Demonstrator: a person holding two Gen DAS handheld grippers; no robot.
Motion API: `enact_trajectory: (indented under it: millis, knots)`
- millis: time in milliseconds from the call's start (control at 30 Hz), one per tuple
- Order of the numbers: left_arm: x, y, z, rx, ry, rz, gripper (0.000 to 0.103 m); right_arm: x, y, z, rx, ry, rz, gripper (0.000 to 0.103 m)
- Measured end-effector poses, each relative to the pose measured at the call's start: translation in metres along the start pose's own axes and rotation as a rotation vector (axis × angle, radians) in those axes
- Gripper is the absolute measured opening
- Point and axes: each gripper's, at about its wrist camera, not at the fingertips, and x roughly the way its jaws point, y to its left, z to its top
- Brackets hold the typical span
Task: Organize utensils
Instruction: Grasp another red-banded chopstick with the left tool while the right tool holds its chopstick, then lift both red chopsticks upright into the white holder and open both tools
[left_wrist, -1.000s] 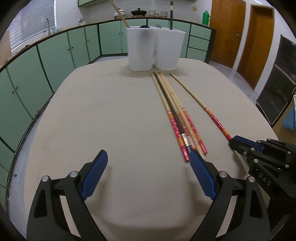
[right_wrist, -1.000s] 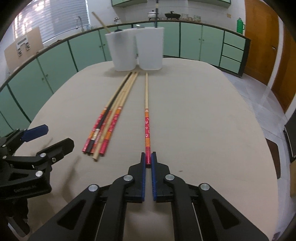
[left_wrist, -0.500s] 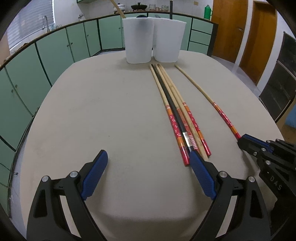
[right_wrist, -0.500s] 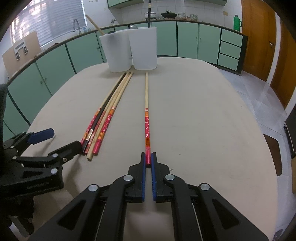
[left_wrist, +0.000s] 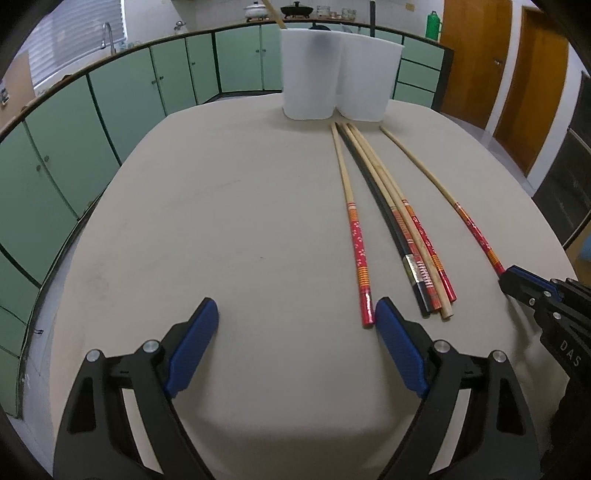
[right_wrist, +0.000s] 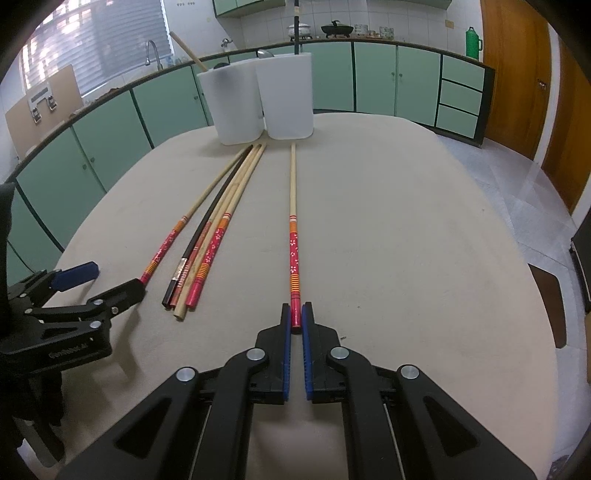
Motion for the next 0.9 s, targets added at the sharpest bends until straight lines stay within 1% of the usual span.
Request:
enact_trajectory:
  millis: [133,200,267,300,333,367,400,467,533,633,733,900]
  knots:
    - [0.000,-0.004,0.002,0.010,-0.004,-0.013,0.079,0.001,-0.001,0.001,0.005,-0.001,0.009,0.006]
    - [0.000,-0.005,0.001,0.015,-0.008,-0.019,0.073,0.002,-0.002,0.002,0.009,0.001,0.016,0.006]
    - [-0.002,-0.006,0.001,0.021,-0.016,-0.022,0.057,0.004,-0.002,0.003,0.007,0.004,0.016,0.006]
    - [-0.003,-0.007,0.000,0.022,-0.019,-0.023,0.052,0.004,-0.002,0.003,0.005,0.004,0.014,0.006]
    - [-0.003,-0.008,0.000,0.023,-0.022,-0.027,0.040,0.004,-0.001,0.003,0.001,0.003,0.010,0.006]
    - [-0.004,-0.009,0.000,0.028,-0.026,-0.036,0.031,0.004,0.000,0.003,-0.001,0.003,0.007,0.006]
    - [-0.005,-0.012,-0.001,0.038,-0.029,-0.048,0.026,0.004,0.001,0.003,-0.003,0.003,0.004,0.006]
    - [-0.006,-0.016,-0.002,0.058,-0.032,-0.072,0.006,0.004,0.001,0.003,-0.005,0.002,0.002,0.006]
    - [-0.007,-0.018,-0.003,0.052,-0.030,-0.093,0.005,0.004,0.000,0.003,-0.006,0.002,0.001,0.006]
    - [-0.008,-0.018,-0.004,0.042,-0.032,-0.097,0.005,0.003,0.000,0.003,-0.007,0.001,0.001,0.006]
    - [-0.012,-0.017,-0.004,0.045,-0.042,-0.092,0.005,0.002,0.000,0.004,-0.015,0.001,-0.001,0.005]
    - [-0.034,-0.014,0.001,0.069,-0.082,-0.071,0.005,-0.008,-0.001,0.009,-0.013,-0.019,0.011,0.005]
